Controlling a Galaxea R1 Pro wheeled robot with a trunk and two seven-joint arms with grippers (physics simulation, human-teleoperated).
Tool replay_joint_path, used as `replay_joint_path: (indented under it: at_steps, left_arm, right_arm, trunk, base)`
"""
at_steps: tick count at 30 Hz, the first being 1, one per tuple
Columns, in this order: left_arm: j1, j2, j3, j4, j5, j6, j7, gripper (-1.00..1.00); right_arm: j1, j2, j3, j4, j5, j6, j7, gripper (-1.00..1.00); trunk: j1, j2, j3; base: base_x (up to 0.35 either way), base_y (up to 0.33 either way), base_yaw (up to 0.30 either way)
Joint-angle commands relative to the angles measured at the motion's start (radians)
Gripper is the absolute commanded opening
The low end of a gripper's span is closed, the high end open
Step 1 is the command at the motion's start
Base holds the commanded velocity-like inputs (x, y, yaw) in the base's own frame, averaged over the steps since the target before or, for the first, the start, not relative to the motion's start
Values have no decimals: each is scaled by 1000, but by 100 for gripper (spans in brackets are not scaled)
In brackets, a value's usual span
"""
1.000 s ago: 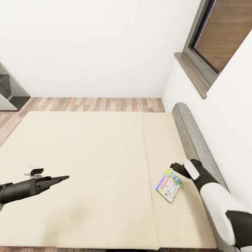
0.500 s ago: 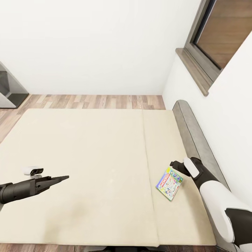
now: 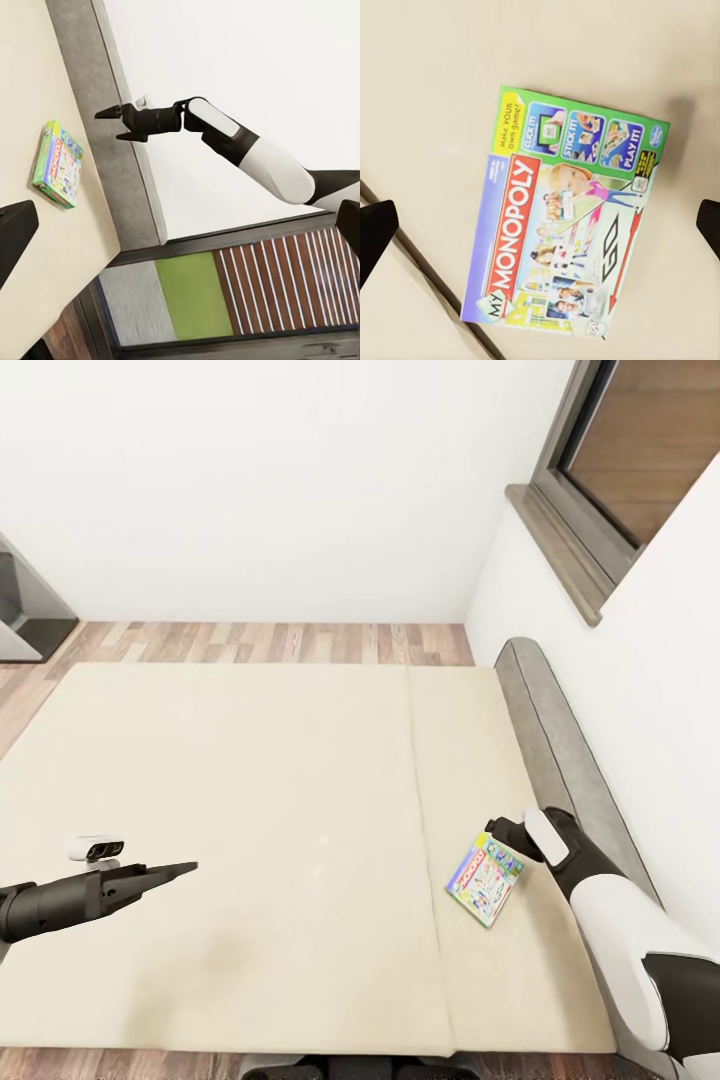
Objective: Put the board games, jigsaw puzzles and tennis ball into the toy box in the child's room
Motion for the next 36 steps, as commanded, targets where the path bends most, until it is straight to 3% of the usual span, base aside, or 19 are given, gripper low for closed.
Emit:
replay_joint_path:
  at_steps: [1, 36]
  left_arm:
    - [0, 0, 0, 0, -1, 11, -4, 100]
    - [0, 0, 0, 0, -6, 10, -4, 100]
  right_arm:
    - [0, 1, -1, -2, -11, 3, -9, 100]
    - [1, 0, -1, 8, -11, -6, -12, 100]
  trunk:
    - [0, -2, -3]
    - [0, -2, -60]
  base:
    - [0, 0, 0]
    - [0, 0, 0]
